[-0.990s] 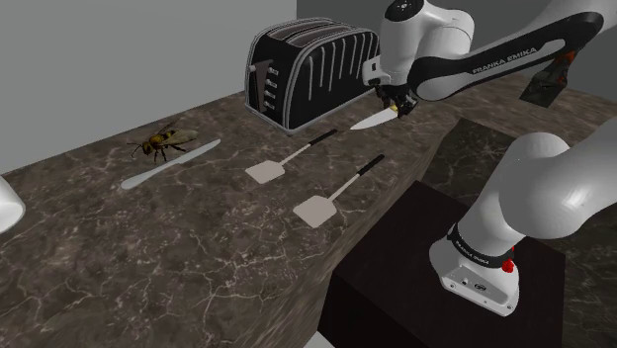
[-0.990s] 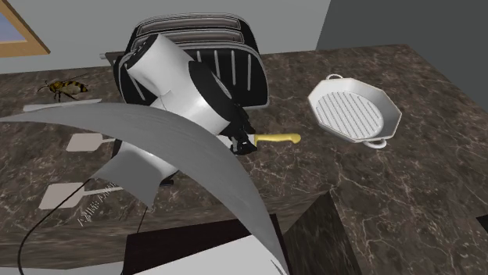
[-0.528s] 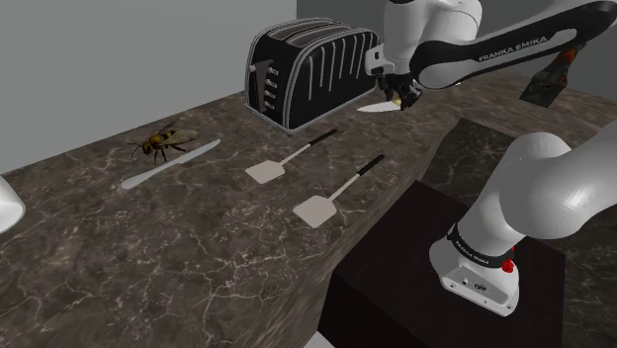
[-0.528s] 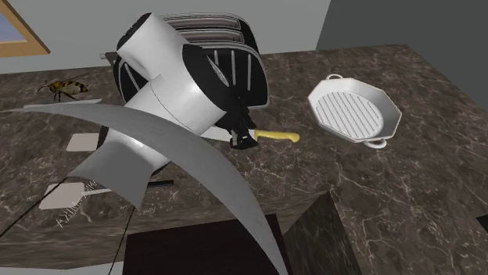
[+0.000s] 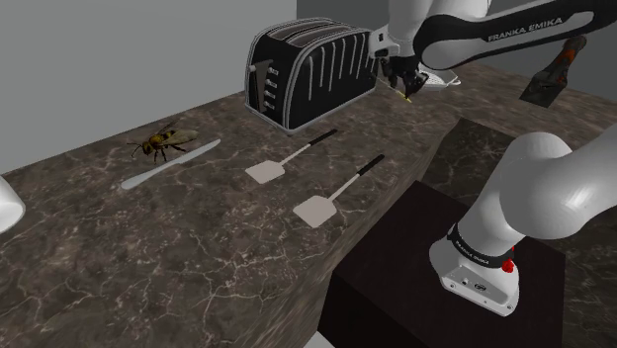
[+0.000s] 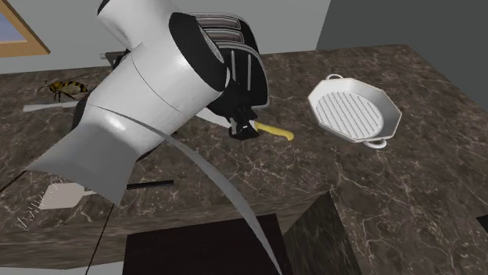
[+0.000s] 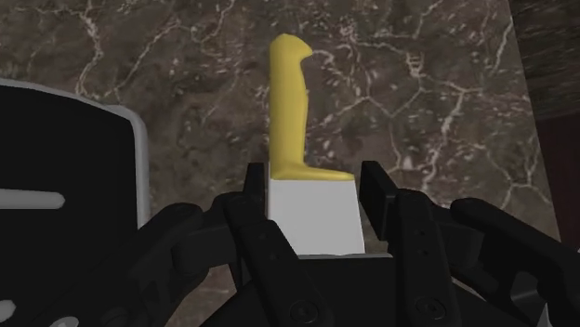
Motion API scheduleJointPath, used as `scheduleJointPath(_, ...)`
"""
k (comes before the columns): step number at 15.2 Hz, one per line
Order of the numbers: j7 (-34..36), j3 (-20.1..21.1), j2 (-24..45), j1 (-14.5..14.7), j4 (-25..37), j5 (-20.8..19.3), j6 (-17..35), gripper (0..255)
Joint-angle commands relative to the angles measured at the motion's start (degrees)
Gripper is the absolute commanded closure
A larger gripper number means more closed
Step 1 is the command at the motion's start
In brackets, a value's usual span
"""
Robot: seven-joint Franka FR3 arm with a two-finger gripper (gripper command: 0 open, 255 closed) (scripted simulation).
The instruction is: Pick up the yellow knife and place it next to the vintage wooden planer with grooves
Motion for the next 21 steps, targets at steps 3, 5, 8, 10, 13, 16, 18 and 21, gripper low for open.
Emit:
scheduleJointPath(3,-1.66,0.7,-0.69,0.32,2.55,1.17,-2.9,255)
scheduleJointPath(5,-2.44,1.02,-0.97,0.44,3.79,1.66,-4.25,255)
scheduleJointPath(8,-3.58,1.49,-1.29,0.6,5.72,2.35,-6.24,255)
scheduleJointPath(10,-4.32,1.79,-1.42,0.7,7.06,2.78,-7.54,255)
scheduleJointPath(13,-5.41,2.23,-1.51,0.84,9.15,3.38,-9.46,255)
scheduleJointPath(16,-6.48,2.66,-1.48,0.96,11.31,3.93,-11.35,255)
scheduleJointPath(18,-7.19,2.93,-1.4,1.03,12.81,4.27,-12.59,255)
scheduleJointPath(21,-8.24,3.33,-1.18,1.13,15.11,4.74,-14.42,255)
